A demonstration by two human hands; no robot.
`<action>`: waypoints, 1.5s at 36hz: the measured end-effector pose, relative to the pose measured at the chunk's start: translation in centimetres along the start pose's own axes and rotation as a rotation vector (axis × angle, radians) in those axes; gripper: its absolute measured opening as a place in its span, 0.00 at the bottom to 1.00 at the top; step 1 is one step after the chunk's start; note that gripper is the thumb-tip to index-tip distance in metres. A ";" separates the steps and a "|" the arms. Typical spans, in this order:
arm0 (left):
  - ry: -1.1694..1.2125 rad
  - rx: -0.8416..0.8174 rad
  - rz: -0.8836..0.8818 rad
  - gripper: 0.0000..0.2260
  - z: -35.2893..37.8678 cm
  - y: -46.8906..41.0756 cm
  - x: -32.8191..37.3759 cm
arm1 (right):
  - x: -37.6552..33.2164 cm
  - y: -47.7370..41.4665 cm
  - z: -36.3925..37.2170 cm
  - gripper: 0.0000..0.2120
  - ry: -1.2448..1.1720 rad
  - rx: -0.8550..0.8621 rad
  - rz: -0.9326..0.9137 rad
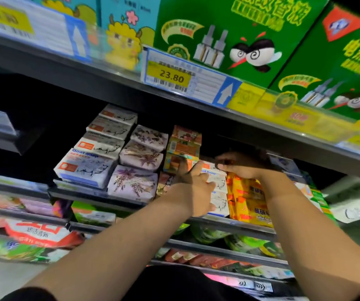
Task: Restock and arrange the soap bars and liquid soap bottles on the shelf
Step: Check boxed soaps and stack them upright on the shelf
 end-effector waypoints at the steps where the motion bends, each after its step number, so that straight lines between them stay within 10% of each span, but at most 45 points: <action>1: -0.026 -0.005 -0.017 0.31 -0.8 0.3 0.0 | -0.2 0.1 0.3 0.19 -0.028 0.034 -0.001; 6: 0.338 0.009 -0.138 0.28 3.8 -0.7 0.8 | 0.5 0.2 2.2 0.22 -0.128 0.003 0.044; 11: 0.167 -0.100 -0.105 0.31 -1.2 0.7 -0.2 | 1.0 0.2 2.0 0.19 -0.148 -0.012 0.037; 17: 0.789 -0.103 -0.182 0.24 -5.4 2.5 -3.7 | 0.9 0.3 1.4 0.13 -0.335 0.179 0.024; 21: 0.556 0.185 -0.382 0.14 -7.3 5.6 -8.3 | -1.3 0.0 0.9 0.10 -0.267 0.258 -0.074; 29: -0.013 0.271 -0.688 0.26 -5.8 11.1 -15.4 | -12.0 -2.3 2.6 0.13 -0.160 0.314 -0.324; 38: -0.144 0.305 -0.882 0.40 -3.7 11.6 -15.4 | -20.8 -7.1 4.5 0.25 -0.208 0.250 -0.437; 54: -0.024 0.359 -0.842 0.34 -4.0 11.8 -15.9 | -21.3 -12.9 5.6 0.34 -0.314 0.115 -0.396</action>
Point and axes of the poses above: each hand's wrist, its own y-axis away from the middle knuckle, its own z-axis out of the palm, x = y × z, the point moved 1 cm from there along -y, towards the middle knuckle, and after that the axes turned 10 degrees about x, right-handed, at the moved point
